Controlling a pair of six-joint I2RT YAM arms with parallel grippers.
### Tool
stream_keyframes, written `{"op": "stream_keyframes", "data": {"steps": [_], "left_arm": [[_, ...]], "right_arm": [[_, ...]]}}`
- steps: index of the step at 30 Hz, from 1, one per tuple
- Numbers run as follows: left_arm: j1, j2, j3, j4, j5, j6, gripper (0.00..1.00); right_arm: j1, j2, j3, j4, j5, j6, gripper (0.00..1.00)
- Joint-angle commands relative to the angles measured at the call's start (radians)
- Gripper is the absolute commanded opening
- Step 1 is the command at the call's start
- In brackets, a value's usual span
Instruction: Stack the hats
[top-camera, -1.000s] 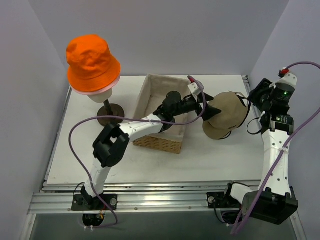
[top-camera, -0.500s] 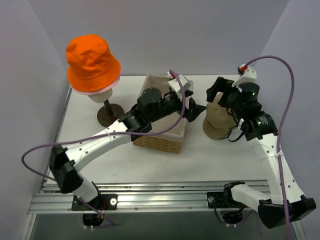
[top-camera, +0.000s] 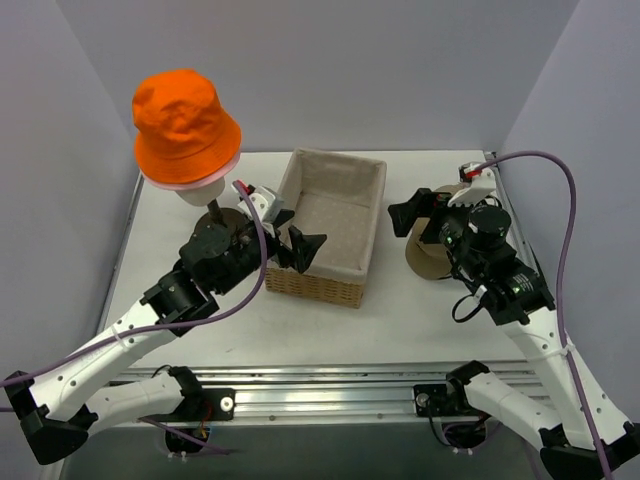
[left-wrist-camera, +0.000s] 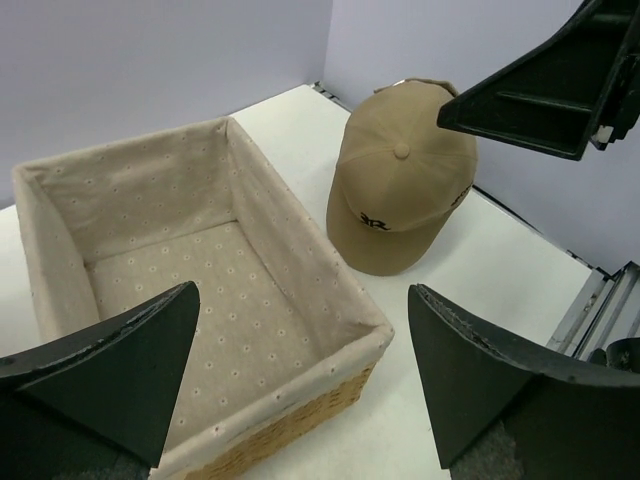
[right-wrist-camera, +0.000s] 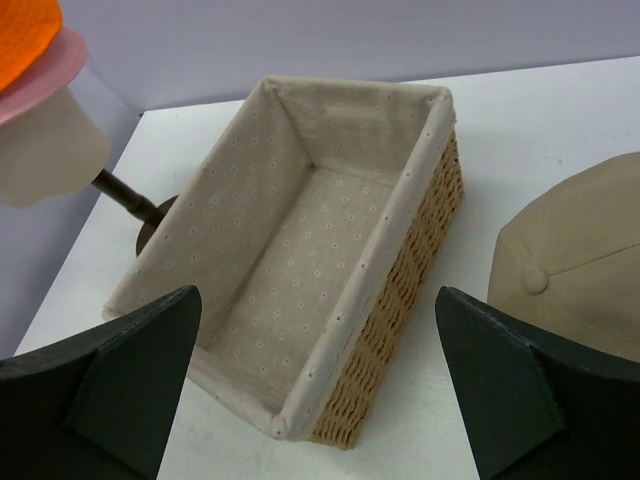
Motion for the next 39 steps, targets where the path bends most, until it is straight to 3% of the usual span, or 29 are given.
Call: {"op": "stream_keyframes", "data": {"steps": [1,9,14,24,39], "left_arm": [[0.004,-0.037,-0.06,0.037,-0.031,-0.005,0.94],[0.004,-0.015,-0.062,0.066,0.025,-0.025,0.94],[0.0,-0.044,-0.075,0.067,0.09,-0.051,0.94],[-0.009,-0.144,-0.094,0.093,0.088,-0.086,0.94],[-0.026,-0.271,-0.166,0.126,-0.022,-0.06,0.94]], "right_arm": [[0.009,-0.05,-0.071,0.137,-0.103,0.029,1.0],[0.034,-0.01,-0.091,0.108,-0.116,0.028,0.94],[0.037,-0.08,-0.125,0.128,-0.036,0.02,1.0],[0.035,-0.219,-0.079,0.033,0.209,0.008,1.0],[0.035,-0.295,-0.073,0.019,0.228,0.014,1.0]]}}
